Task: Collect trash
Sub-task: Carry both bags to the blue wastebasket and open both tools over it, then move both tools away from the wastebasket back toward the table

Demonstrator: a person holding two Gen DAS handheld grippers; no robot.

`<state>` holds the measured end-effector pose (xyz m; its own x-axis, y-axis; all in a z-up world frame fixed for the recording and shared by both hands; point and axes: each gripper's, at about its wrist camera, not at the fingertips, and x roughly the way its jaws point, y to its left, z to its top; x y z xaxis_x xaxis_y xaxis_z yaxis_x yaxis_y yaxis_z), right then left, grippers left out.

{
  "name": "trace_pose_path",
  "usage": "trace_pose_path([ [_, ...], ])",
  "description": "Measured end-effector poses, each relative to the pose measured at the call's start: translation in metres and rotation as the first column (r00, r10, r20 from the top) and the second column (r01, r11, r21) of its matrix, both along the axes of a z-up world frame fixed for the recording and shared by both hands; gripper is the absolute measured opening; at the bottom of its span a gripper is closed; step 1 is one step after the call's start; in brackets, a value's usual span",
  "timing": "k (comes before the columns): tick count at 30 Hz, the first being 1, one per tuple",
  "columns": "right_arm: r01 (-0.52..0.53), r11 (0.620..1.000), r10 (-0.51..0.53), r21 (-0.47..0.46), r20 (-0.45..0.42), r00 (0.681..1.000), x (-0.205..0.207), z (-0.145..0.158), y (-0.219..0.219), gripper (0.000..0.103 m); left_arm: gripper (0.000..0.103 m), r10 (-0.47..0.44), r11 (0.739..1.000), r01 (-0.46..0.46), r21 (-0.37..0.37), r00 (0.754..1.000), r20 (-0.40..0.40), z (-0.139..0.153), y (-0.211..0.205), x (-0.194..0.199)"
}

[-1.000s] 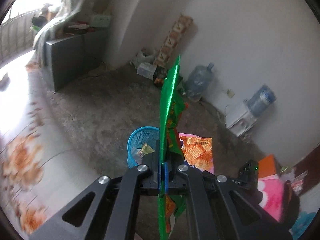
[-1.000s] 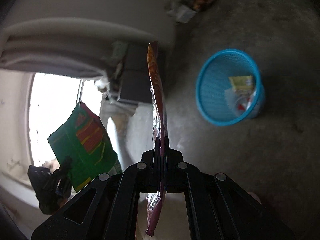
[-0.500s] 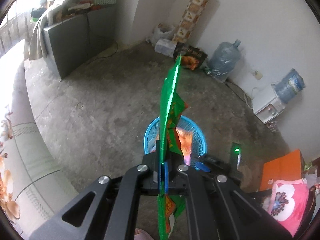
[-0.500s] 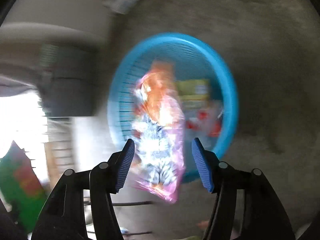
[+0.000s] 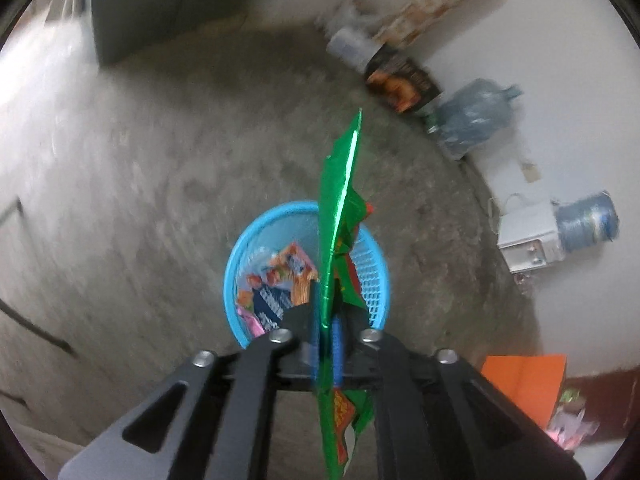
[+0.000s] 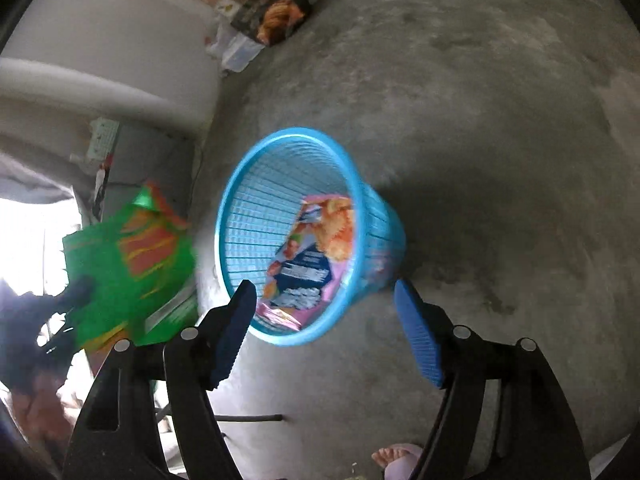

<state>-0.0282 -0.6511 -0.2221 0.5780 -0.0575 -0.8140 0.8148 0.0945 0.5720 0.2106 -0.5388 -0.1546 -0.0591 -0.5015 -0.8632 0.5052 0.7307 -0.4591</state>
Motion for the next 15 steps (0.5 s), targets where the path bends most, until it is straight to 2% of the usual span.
trace_pose_path([
  [2, 0.009, 1.0, -0.008, 0.027, -0.03, 1.0, -0.012, -0.006, 0.002, 0.069, 0.047, 0.013, 0.992, -0.008, 0.128, 0.999, -0.035, -0.035, -0.008, 0.001],
  [4, 0.016, 0.999, -0.015, 0.042, -0.042, 0.999, -0.02, -0.012, 0.004, 0.069, 0.047, 0.029, 0.986, -0.018, 0.166, 0.998, -0.063, -0.05, -0.005, 0.001],
  [6, 0.012, 0.999, -0.009, 0.046, -0.054, 0.998, -0.025, -0.014, 0.006, 0.069, 0.05, 0.038, 0.984, -0.024, 0.179, 0.996, -0.076, -0.053, 0.002, -0.001],
  [9, -0.013, 0.999, 0.015, 0.039, -0.061, 0.998, -0.02, -0.014, 0.01, 0.069, 0.053, 0.015, 0.977, -0.013, 0.214, 1.0, -0.01, -0.035, 0.009, -0.002],
  [10, -0.017, 0.999, 0.019, 0.039, -0.062, 0.998, -0.018, -0.014, 0.01, 0.069, 0.054, 0.001, 0.976, -0.007, 0.218, 1.0, 0.03, -0.02, 0.012, -0.002],
  [12, -0.037, 0.999, 0.039, 0.026, -0.064, 0.997, -0.009, -0.01, 0.012, 0.069, 0.055, -0.009, 0.978, -0.005, 0.208, 0.998, 0.068, -0.001, 0.018, 0.001],
  [13, -0.055, 0.998, 0.056, 0.008, -0.059, 0.997, -0.005, -0.004, 0.016, 0.069, 0.056, -0.015, 0.982, -0.003, 0.188, 0.996, 0.093, 0.019, 0.024, 0.001],
  [15, -0.098, 0.994, 0.095, -0.038, -0.061, 0.994, 0.012, 0.004, 0.019, 0.069, 0.063, -0.019, 0.989, -0.002, 0.149, 0.991, 0.136, 0.048, 0.036, -0.001],
])
